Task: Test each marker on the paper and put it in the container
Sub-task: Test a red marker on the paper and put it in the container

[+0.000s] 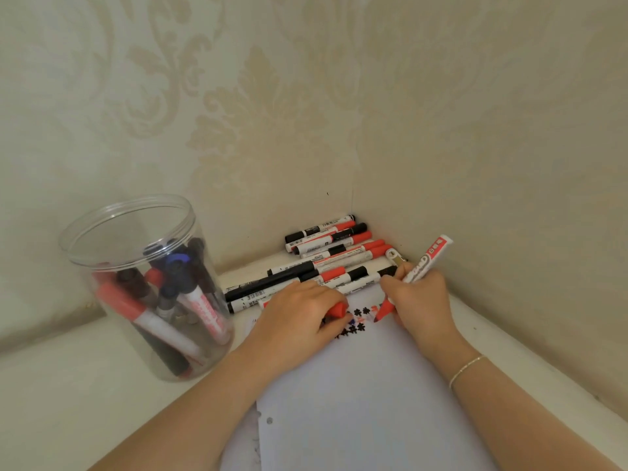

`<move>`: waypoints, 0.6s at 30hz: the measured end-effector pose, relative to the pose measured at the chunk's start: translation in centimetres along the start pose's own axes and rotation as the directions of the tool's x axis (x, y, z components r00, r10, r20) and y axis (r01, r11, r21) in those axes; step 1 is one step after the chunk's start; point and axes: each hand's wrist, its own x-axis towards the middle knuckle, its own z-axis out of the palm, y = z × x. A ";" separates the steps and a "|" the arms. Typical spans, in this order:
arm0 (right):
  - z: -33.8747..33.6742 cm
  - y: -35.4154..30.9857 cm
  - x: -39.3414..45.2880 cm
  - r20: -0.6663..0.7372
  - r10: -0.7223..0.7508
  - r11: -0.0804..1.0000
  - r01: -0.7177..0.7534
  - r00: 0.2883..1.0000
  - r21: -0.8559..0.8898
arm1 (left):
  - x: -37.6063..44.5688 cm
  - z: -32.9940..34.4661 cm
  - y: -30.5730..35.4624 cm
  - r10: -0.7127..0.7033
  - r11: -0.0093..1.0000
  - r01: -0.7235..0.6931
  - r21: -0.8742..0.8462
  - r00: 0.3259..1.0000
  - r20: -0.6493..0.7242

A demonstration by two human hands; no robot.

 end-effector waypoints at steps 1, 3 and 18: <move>0.1 0.1 0.0 -0.007 -0.017 0.999 0.017 1.000 -0.043 | 0.0 0.0 0.1 -0.005 1.000 0.005 0.004 1.000 -0.012; 0.3 0.2 0.0 0.000 -0.041 0.995 0.041 0.999 -0.086 | -0.1 0.0 0.1 -0.017 1.000 0.017 0.001 0.999 -0.040; 0.4 0.1 -0.4 0.039 -0.077 0.982 0.083 0.996 -0.171 | -0.3 -0.4 0.5 -0.080 0.996 0.079 -0.028 0.996 -0.035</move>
